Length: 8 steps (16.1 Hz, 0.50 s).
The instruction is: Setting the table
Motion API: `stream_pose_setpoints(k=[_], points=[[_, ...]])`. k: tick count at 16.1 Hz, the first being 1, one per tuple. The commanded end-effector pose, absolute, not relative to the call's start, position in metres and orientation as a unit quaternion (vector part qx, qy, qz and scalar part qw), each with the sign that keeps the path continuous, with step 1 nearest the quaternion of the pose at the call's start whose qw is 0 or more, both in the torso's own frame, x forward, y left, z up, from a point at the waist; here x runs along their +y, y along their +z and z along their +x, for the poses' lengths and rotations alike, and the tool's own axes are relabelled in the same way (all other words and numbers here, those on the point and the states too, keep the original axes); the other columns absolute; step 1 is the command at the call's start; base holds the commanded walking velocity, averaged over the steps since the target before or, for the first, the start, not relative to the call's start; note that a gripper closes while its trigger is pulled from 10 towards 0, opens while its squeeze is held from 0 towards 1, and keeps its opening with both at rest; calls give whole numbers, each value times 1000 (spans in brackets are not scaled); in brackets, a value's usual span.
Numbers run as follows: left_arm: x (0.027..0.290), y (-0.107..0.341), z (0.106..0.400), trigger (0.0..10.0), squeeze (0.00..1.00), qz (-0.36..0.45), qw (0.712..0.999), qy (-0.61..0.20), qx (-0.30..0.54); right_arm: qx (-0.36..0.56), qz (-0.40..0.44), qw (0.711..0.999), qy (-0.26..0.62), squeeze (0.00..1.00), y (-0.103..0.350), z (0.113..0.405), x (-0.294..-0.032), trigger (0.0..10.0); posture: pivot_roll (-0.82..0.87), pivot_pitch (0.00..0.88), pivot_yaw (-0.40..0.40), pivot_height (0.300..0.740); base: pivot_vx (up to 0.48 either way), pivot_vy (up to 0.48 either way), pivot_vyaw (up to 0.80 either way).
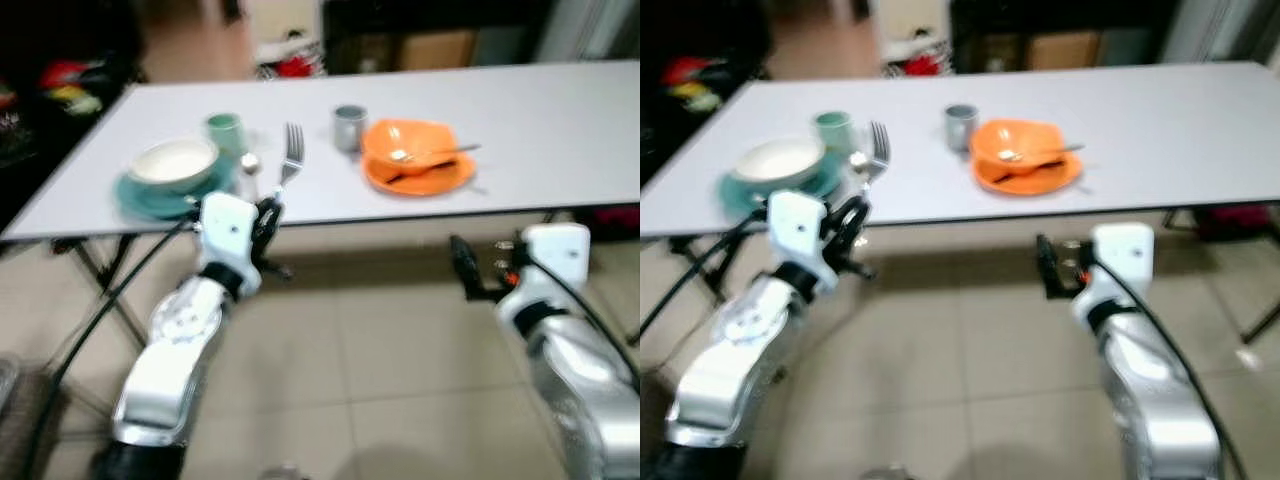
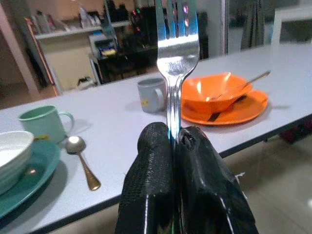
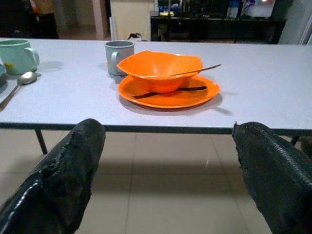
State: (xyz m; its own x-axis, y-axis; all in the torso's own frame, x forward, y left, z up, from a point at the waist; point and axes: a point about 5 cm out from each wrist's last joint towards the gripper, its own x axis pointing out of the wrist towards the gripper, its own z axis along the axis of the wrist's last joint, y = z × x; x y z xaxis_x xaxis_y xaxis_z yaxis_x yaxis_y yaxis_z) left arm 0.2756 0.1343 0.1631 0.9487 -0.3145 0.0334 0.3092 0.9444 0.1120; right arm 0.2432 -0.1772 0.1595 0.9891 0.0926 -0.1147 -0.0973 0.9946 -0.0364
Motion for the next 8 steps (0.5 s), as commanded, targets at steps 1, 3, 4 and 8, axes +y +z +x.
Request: stream_pose_setpoints(k=[1,3,4,8], points=[[133,168,277,10000,0,54,986,-156,-35,54,-27,998,34,0,161,244,-184,10000,46,0,60,740,398,0,0],[131,166,278,10000,0,53,986,-157,-30,50,-34,998,26,0,163,243,-187,10000,26,0,70,740,401,0,0],[129,165,279,10000,0,52,985,-161,-28,51,-36,998,24,0,164,242,-188,10000,24,0,69,740,405,0,0],[122,166,281,10000,0,52,983,-175,-28,55,-48,997,30,0,162,242,-190,10000,28,0,70,740,397,0,0]])
